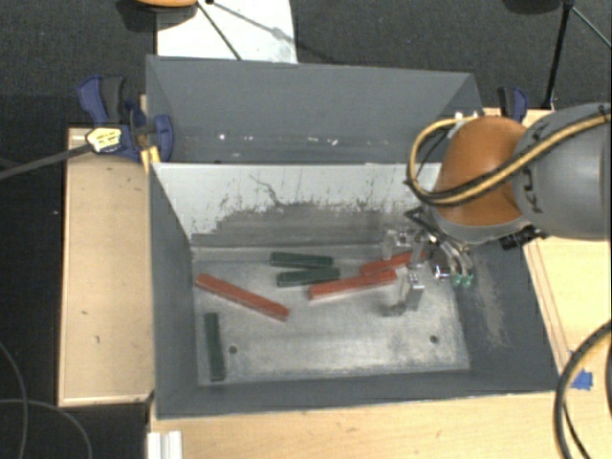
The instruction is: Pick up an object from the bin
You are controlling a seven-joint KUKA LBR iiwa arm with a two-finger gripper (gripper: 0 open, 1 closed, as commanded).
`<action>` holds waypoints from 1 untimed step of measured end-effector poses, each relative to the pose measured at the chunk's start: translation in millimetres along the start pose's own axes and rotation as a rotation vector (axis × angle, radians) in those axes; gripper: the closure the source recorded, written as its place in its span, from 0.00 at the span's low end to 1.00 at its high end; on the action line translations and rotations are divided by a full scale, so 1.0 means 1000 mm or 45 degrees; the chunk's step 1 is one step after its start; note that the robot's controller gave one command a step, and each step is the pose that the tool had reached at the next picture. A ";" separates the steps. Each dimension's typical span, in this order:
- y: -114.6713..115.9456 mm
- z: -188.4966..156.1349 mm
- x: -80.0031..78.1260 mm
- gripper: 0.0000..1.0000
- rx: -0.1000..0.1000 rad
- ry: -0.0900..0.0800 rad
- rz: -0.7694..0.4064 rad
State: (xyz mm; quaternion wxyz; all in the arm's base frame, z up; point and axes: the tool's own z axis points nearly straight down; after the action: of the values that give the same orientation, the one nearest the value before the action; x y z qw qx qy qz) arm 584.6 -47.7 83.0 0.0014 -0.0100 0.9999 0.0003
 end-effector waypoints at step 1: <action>0.063 0.012 0.015 1.00 0.000 0.002 0.219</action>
Offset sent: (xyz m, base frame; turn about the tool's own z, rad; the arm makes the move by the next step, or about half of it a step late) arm 0.0000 0.0000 0.0000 0.0000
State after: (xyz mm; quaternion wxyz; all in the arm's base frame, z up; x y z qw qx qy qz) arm 568.2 15.2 70.7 0.0007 0.0757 0.9971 0.0006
